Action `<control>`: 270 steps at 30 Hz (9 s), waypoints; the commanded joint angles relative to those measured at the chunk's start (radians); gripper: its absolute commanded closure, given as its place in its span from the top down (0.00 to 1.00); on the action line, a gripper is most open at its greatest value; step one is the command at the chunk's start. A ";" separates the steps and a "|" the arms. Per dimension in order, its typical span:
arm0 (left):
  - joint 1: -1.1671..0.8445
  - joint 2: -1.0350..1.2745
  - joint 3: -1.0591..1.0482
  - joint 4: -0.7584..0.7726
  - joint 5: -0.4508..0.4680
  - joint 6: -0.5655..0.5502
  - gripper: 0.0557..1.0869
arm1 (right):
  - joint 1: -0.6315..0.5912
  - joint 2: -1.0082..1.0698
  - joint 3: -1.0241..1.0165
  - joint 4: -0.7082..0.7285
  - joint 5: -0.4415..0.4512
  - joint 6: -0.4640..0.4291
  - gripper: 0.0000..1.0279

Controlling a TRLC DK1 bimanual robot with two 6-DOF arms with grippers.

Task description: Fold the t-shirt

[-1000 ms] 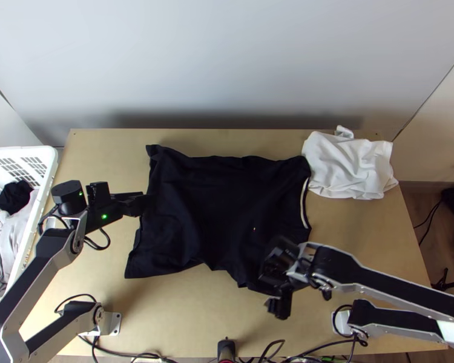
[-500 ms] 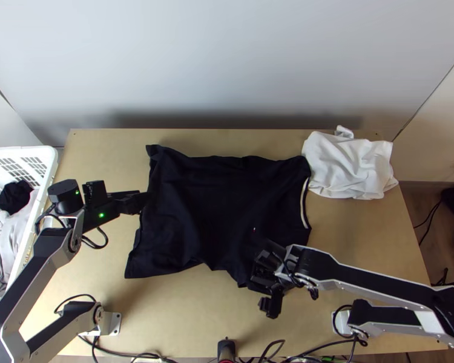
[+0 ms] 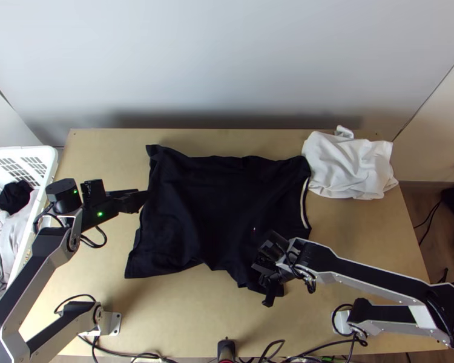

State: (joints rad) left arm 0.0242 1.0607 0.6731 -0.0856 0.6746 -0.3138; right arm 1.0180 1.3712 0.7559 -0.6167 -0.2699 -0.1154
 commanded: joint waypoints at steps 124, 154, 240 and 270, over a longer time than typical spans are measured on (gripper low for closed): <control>0.091 0.407 0.302 -0.250 -0.191 -0.027 0.95 | -0.504 0.434 0.588 0.279 0.480 -0.242 0.03; 0.034 1.047 0.902 -0.129 -0.334 -0.229 0.95 | -0.530 0.440 0.599 0.273 0.468 -0.156 0.03; 0.034 0.631 0.666 -0.249 -0.299 -0.120 0.03 | -0.728 0.528 0.965 -0.132 0.290 0.022 0.03; -0.041 0.458 0.424 -0.358 -0.245 0.084 0.03 | -0.699 0.397 0.855 -0.370 0.193 -0.066 0.03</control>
State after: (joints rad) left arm -0.0227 1.5368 1.1316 -0.4034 0.4046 -0.2859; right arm 0.3206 1.7809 1.6234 -0.9379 -0.0738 -0.1623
